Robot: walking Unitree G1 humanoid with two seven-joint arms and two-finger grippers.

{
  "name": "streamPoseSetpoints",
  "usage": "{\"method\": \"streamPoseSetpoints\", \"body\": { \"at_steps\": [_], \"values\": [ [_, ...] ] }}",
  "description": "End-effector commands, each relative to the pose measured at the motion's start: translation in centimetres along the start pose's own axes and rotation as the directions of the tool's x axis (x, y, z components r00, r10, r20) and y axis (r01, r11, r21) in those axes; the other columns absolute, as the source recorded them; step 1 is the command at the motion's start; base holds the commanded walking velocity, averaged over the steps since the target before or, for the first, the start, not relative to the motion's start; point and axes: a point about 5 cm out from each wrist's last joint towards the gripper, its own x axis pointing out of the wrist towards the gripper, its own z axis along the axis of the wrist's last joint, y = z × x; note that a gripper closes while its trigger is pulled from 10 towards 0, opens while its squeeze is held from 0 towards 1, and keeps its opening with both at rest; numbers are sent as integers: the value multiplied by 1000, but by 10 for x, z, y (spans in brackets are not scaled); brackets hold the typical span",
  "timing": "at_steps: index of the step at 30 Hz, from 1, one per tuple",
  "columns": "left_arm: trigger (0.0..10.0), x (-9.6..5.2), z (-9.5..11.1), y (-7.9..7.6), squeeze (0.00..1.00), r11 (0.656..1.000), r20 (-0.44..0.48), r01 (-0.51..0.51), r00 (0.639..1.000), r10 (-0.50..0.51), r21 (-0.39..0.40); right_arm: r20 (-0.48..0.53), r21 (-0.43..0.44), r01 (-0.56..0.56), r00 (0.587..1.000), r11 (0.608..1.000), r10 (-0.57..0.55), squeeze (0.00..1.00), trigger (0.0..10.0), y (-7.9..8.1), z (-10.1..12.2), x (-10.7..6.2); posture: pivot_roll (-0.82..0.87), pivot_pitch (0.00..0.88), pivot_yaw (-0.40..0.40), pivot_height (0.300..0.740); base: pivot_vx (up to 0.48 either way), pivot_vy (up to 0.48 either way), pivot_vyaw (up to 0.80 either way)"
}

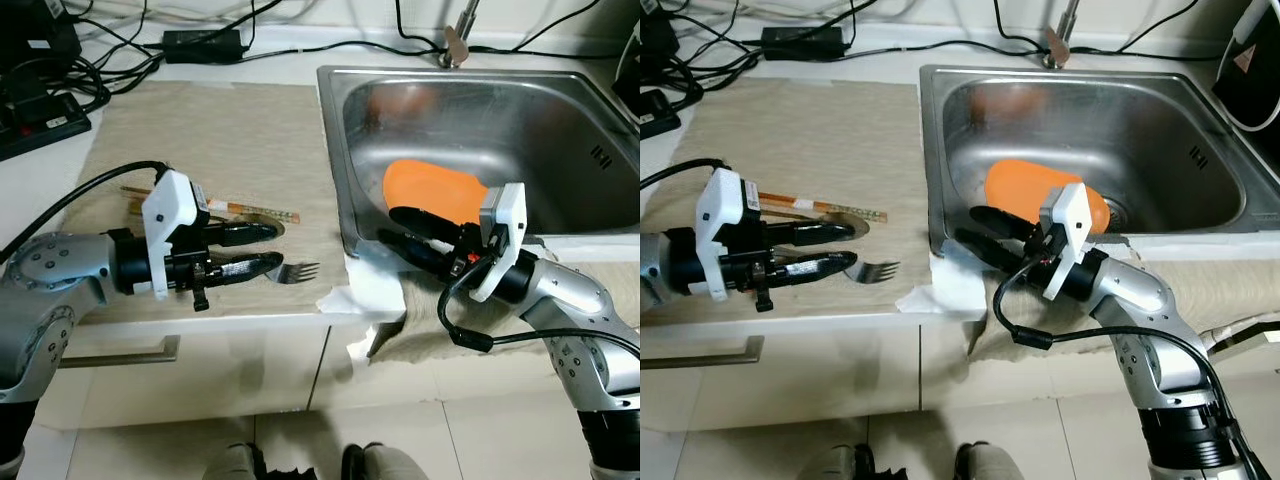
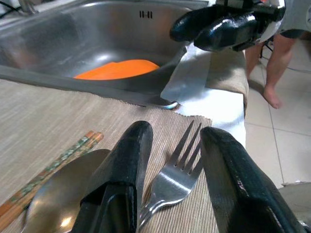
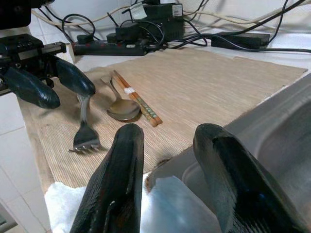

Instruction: Kitchen organization

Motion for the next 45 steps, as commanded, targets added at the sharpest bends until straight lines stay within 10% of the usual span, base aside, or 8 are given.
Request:
{"method": "streamPoseSetpoints", "body": {
  "at_steps": [1, 31, 33, 34, 35, 40, 41, 45],
  "values": [
    [10000, 3, 2, -1, 1000, 1000, -1, 16, 1000, -16, 18, -19, -15, -3, 1000, 1000, 3, 0, 10000, 0, -1, -3, -145, 183, -61, 740, 0, 0, 0],
    [10000, 43, -18, -1, 996, 982, -125, 83, 990, -62, 169, -35, -44, 34, 999, 998, -35, 0, 10000, -6, -2, -8, -165, 147, -53, 740, 0, 0, 0],
    [10000, 44, -19, -2, 345, 981, -129, 87, 989, -65, 173, -36, -45, 35, 999, 998, -37, 0, 10000, -6, -2, -9, -166, 148, -52, 740, 0, 0, 0],
    [10000, 44, -19, -2, 345, 981, -129, 87, 989, -65, 173, -36, -45, 35, 999, 998, -37, 0, 10000, -6, -2, -9, -166, 148, -52, 740, 0, 0, 0],
    [10000, 45, -20, -1, 0, 979, -135, 85, 989, -61, 183, -36, -45, 36, 999, 998, -37, 0, 10000, -5, -2, -9, -166, 150, -50, 740, 0, 0, 0],
    [10000, 45, -25, 0, 0, 978, -164, 96, 984, -65, 184, -37, -43, 35, 999, 998, -37, 0, 10000, -5, -2, -9, -166, 150, -50, 740, 0, 0, 0],
    [4078, 45, -25, -1, 0, 978, -169, 105, 983, -74, 180, -37, -43, 33, 999, 999, -35, 0, 10000, -5, -2, -9, -165, 152, -49, 740, 0, 0, 0],
    [745, 44, -26, -2, 0, 978, -175, 122, 980, -93, 167, -39, -41, 28, 999, 999, -30, 0, 10000, -5, -2, -10, -165, 152, -48, 740, 0, 0, 0]
  ]
}}
